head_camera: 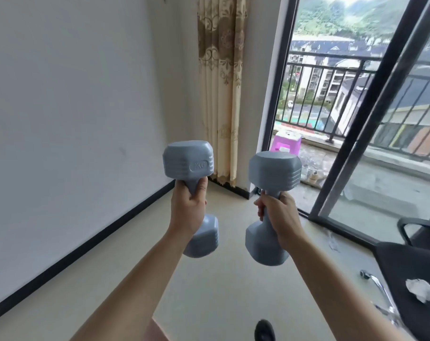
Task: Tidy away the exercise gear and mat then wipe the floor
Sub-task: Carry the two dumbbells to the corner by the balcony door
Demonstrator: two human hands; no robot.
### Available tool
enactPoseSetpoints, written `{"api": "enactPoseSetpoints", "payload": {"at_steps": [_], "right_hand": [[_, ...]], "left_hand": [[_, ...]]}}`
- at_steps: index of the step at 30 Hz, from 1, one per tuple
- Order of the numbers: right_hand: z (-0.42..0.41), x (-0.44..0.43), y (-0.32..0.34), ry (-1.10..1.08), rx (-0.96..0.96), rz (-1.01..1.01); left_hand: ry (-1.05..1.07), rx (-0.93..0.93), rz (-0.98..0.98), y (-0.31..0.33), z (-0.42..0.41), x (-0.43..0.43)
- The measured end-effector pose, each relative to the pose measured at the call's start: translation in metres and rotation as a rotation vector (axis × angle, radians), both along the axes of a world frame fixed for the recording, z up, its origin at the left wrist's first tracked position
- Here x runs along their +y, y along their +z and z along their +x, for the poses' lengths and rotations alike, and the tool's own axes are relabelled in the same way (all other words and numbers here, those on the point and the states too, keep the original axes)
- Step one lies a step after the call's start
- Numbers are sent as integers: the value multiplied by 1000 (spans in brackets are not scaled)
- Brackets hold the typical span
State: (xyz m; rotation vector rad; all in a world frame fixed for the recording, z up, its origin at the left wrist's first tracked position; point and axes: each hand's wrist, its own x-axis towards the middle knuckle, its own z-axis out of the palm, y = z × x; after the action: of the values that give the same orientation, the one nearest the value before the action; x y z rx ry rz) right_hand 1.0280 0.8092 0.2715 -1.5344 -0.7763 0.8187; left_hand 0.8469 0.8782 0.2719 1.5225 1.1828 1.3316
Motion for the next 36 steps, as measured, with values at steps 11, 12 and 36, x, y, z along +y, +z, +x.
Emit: {"api": "enactPoseSetpoints", "payload": {"at_steps": [11, 12, 36], "right_hand": [[140, 293, -6, 168, 42, -16], [143, 319, -6, 196, 40, -26], [74, 949, -110, 594, 8, -377]], "left_hand": [[194, 28, -95, 5, 130, 244], [222, 27, -98, 7, 131, 264], [462, -89, -560, -111, 70, 836]]}}
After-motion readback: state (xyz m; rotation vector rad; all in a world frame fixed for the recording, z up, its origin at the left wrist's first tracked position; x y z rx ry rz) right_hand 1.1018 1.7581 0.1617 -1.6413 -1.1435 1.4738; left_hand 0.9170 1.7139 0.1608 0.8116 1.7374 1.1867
